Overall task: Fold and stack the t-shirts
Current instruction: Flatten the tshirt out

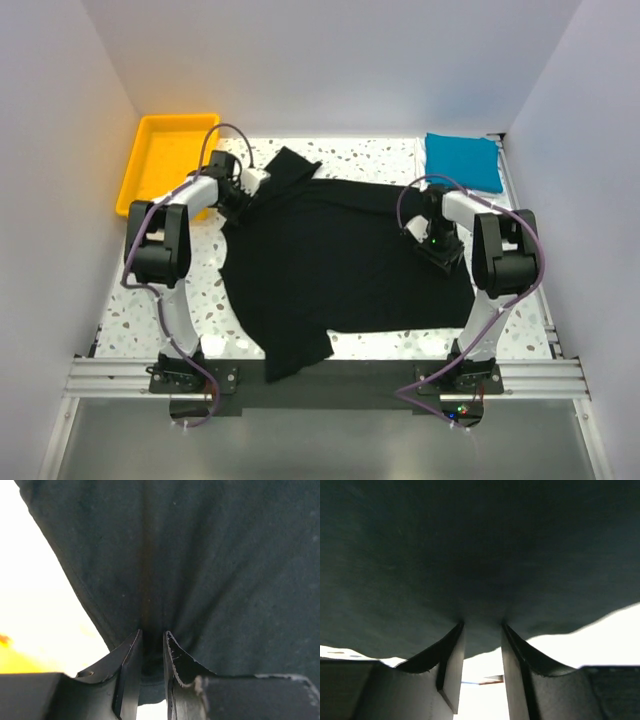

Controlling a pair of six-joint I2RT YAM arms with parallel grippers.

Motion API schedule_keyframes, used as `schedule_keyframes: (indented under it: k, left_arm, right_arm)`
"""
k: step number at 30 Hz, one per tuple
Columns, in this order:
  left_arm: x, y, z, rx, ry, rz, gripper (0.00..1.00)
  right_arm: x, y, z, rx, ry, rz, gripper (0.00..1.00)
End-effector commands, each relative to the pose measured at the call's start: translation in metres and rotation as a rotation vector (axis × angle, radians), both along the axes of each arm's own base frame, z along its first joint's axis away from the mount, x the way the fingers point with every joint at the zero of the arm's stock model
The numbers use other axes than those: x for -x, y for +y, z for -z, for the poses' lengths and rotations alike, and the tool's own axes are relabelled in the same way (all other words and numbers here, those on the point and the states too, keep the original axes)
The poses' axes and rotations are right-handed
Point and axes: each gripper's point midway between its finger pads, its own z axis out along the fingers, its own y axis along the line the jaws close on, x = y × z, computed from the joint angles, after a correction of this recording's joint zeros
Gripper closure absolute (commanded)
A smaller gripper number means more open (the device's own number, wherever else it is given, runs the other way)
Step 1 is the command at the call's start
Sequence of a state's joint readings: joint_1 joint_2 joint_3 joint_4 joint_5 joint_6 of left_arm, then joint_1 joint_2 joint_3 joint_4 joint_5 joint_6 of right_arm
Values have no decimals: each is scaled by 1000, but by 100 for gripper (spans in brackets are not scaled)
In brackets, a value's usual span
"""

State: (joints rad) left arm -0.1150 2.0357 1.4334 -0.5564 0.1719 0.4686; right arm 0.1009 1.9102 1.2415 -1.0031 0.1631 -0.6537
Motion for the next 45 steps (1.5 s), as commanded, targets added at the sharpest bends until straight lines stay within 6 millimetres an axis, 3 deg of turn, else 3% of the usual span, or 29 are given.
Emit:
schedule_keyframes:
  k: [1, 2, 3, 5, 7, 10, 12, 14, 15, 16, 19, 20, 22, 23, 24, 26, 27, 28, 29, 35, 38, 39, 45]
  left_arm:
    - [50, 31, 7, -83, 99, -11, 73]
    - [55, 32, -2, -85, 83, -10, 73]
    - [67, 35, 1, -87, 105, -9, 72]
    - [73, 36, -10, -81, 87, -11, 69]
    - [72, 31, -19, -46, 81, -6, 63]
    - [55, 15, -48, 44, 18, 10, 58]
    - [30, 5, -72, 90, -63, 5, 56]
    - [5, -6, -84, 130, -106, 12, 55]
    - [-3, -13, -87, 144, -109, 13, 55]
    - [-10, -18, -87, 157, -108, 16, 56]
    - [-41, -36, -86, 193, -141, 16, 57]
    - [-48, -38, -75, 194, -130, 11, 57]
    - [-74, -45, -75, 211, -178, -20, 57]
    - [-81, -46, -72, 212, -187, -20, 58]
    - [-88, -49, -70, 225, -192, -36, 58]
    - [-100, -51, -58, 235, -185, -55, 59]
    - [-103, -53, -54, 246, -180, -70, 59]
    - [-107, -54, -50, 251, -180, -77, 59]
    - [-110, -55, -44, 253, -172, -81, 59]
    - [-116, -57, -23, 226, -158, -106, 60]
    - [-116, -48, -7, 174, -133, -128, 62]
    - [-112, -45, -1, 155, -116, -133, 63]
    - [-105, -11, 17, 20, -100, -176, 72]
  right_arm:
    - [21, 7, 10, -18, 24, -22, 63]
    - [30, 9, 14, -20, 44, -29, 63]
    - [48, 9, 21, -18, 89, -38, 64]
    - [64, 16, 22, -29, 111, -73, 64]
    - [88, 24, 24, -51, 169, -104, 65]
    - [101, 36, 13, -104, 197, -129, 65]
    - [89, 43, 0, -138, 160, -130, 64]
    - [80, 49, -13, -166, 139, -125, 62]
    - [62, 55, -24, -184, 81, -122, 62]
    - [56, 57, -31, -200, 66, -109, 62]
    - [16, 62, -53, -231, -48, -63, 62]
    - [7, 61, -57, -236, -75, -45, 62]
    - [-27, 58, -69, -221, -172, 8, 62]
    - [-31, 54, -65, -212, -174, 15, 63]
    - [-49, 52, -71, -204, -232, 42, 64]
    - [-76, 49, -66, -203, -291, 92, 66]
    - [-95, 48, -74, -194, -347, 128, 67]
    - [-107, 49, -64, -187, -349, 150, 71]
    - [-124, 51, -71, -193, -391, 162, 72]
    - [-172, 43, -43, -122, -444, 225, 76]
    - [-187, 35, -33, -71, -470, 225, 77]
    - [-187, 33, -22, -56, -452, 222, 78]
    - [-193, 28, -4, -25, -446, 213, 78]
